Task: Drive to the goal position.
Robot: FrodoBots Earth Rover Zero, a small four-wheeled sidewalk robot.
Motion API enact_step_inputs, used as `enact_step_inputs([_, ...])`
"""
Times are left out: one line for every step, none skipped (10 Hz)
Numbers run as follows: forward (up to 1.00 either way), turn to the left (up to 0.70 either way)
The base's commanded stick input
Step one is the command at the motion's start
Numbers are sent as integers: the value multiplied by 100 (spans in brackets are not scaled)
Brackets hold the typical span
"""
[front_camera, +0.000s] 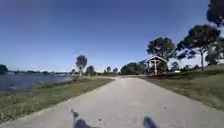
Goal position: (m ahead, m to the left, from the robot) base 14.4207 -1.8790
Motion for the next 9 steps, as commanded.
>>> enact_step_inputs([85, 0])
enact_step_inputs([85, 0])
enact_step_inputs([85, 0])
enact_step_inputs([85, 0])
enact_step_inputs([85, 0])
enact_step_inputs([85, 0])
enact_step_inputs([85, 0])
enact_step_inputs([85, 0])
enact_step_inputs([85, 0])
